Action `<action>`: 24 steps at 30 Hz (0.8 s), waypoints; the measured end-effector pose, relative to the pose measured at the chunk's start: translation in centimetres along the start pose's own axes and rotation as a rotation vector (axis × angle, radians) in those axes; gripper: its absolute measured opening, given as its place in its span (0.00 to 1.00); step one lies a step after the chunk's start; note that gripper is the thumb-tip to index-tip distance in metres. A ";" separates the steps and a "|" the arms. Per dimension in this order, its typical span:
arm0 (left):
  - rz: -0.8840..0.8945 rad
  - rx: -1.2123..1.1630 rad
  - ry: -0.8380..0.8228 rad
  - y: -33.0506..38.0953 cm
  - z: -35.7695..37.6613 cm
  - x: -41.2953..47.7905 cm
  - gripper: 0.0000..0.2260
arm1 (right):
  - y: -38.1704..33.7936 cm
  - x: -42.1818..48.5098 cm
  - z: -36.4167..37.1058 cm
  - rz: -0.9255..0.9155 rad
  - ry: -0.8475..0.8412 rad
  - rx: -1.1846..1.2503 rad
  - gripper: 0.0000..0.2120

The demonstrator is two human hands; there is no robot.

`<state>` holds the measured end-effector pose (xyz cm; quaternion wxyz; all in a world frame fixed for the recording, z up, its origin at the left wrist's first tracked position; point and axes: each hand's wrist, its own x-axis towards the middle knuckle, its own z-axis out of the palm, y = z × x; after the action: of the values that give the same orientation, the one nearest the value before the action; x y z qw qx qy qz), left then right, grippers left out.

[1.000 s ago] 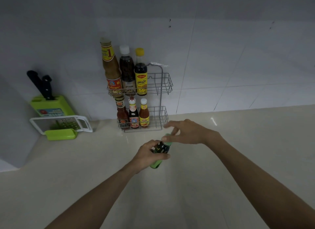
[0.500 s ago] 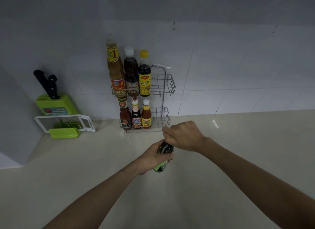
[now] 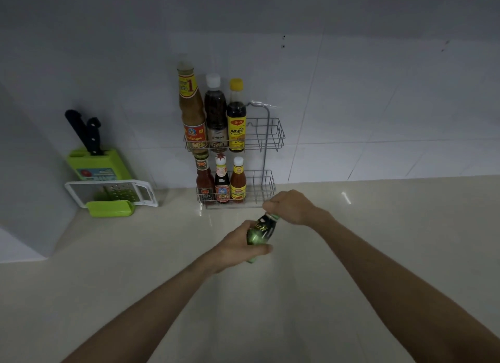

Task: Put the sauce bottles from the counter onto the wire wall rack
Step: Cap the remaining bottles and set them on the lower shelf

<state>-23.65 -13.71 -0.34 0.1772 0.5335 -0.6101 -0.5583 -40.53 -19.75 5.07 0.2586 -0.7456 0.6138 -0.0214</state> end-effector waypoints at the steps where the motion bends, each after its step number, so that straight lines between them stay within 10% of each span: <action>1: -0.021 -0.060 -0.083 -0.1 -0.6 -0.4 0.24 | 0.3 -0.1 -0.7 -0.064 -0.004 0.018 0.18; 8: 0.013 -0.241 0.211 -1.9 0.2 0.6 0.20 | -0.3 -0.7 1.5 -0.023 0.174 0.610 0.20; 17: -0.075 -0.107 0.142 -2.0 -3.5 3.4 0.50 | 0.2 3.4 2.4 0.021 0.233 0.770 0.19; 24: -0.112 -0.198 0.508 -1.4 -10.9 5.7 0.45 | 1.2 9.5 2.3 -0.061 0.487 0.724 0.19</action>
<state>-16.28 -23.61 -0.34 0.3449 0.6693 -0.4581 -0.4725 -38.48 -27.90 -0.13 0.3501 -0.5980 0.5875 -0.4179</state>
